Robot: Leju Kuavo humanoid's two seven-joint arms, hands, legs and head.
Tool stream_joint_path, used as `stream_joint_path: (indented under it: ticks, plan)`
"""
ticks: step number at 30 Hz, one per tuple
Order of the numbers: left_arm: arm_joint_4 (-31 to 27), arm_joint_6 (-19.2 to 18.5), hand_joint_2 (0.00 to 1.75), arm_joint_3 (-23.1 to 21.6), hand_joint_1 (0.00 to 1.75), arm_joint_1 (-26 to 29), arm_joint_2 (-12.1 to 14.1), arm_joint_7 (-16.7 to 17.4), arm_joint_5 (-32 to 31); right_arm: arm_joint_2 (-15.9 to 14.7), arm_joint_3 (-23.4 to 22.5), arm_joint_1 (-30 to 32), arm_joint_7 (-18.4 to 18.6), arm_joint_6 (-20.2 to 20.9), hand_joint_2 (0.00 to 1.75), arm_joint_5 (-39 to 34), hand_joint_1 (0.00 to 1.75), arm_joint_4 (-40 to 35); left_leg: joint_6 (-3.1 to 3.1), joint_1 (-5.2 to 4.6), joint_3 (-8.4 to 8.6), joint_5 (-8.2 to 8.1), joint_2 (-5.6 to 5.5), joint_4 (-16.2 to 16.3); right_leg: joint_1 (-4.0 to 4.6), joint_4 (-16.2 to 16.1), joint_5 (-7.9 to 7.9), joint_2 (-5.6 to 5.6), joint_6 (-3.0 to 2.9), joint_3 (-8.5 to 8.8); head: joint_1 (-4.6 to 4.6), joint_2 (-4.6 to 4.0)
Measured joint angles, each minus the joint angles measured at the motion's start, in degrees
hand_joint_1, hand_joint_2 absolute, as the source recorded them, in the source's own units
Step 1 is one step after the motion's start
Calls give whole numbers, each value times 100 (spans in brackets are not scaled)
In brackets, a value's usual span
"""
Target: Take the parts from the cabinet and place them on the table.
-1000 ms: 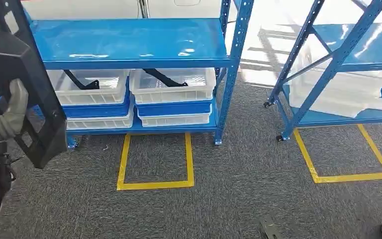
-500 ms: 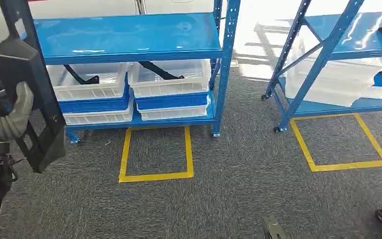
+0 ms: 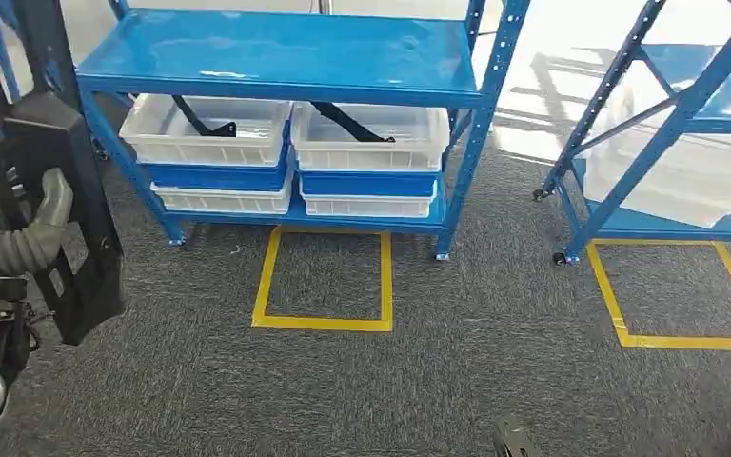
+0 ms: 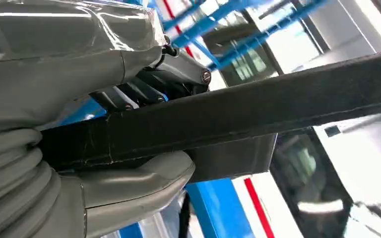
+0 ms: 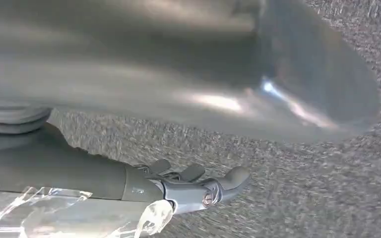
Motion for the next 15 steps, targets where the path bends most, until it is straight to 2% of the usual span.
stream_joint_path:
  ticks: [1,2,3,4,5,6,7,8,9,10,12,13,14,15]
  plan:
    - [0,31,175,9,175,49,0,-29,13,0,7,4,9,-2,0,0,0,0,19,-6,-17,13,-61,1,4,561,-251,48,6,-248,2,0]
    - [2,50,175,22,175,106,0,-55,35,0,11,11,9,-2,0,0,0,0,32,-20,-29,22,-119,3,5,1011,-404,61,8,-453,2,0]
    - [11,72,175,41,175,176,0,-103,72,0,15,19,11,-7,0,0,0,0,44,-33,-34,31,-184,5,5,1239,-422,66,-3,-560,2,0]
    - [20,94,175,59,175,250,0,-155,88,2,18,21,11,-7,0,-2,0,0,46,-45,-33,34,-250,5,7,1154,-308,71,-27,-526,2,0]
    - [31,118,175,81,175,301,0,-205,92,2,22,21,11,-7,0,-2,0,0,46,-54,-31,38,-320,7,10,815,-87,85,-63,-356,2,0]
    - [35,142,175,96,175,335,-2,-247,96,0,22,19,13,-7,0,-2,0,0,42,-61,-28,41,-398,10,26,272,197,158,-112,-95,2,0]
    - [37,166,175,120,175,370,-2,-289,103,-7,22,17,26,-7,0,0,0,0,35,-59,-22,46,-462,9,29,-309,461,370,-172,185,2,0]
    - [44,204,175,151,175,407,-7,-339,109,-68,24,22,39,-7,0,2,0,0,20,-46,-44,53,-498,12,25,-635,491,744,-242,345,-2,0]
    - [55,230,175,179,175,425,-13,-364,131,-48,33,20,55,-2,0,4,0,0,-2,-51,-86,62,-579,38,8,-744,486,699,-213,372,-2,-2]
    - [59,247,175,197,175,483,-17,-396,140,-63,42,12,57,-2,0,7,0,0,-46,-17,-125,90,-642,35,46,-735,482,640,-198,360,-2,0]
    - [74,262,175,221,175,596,-17,-426,151,-74,68,-4,66,0,0,5,0,0,-126,1,-169,139,-805,16,39,-768,501,486,-212,361,0,0]
    - [79,282,175,247,175,643,-20,-450,149,-54,74,-5,66,2,0,0,0,0,-130,8,-212,90,-705,58,-11,-822,536,388,-219,366,2,0]
    - [81,315,175,278,175,664,-22,-488,155,-70,74,-7,66,2,0,-2,0,0,-163,-35,-284,-45,-388,215,-8,-828,547,316,-234,365,-18,0]
    - [90,345,175,315,175,667,-26,-535,192,-74,77,-6,66,4,0,-6,0,0,-199,-20,-445,-281,-195,593,-6,-827,544,244,-241,360,-28,0]
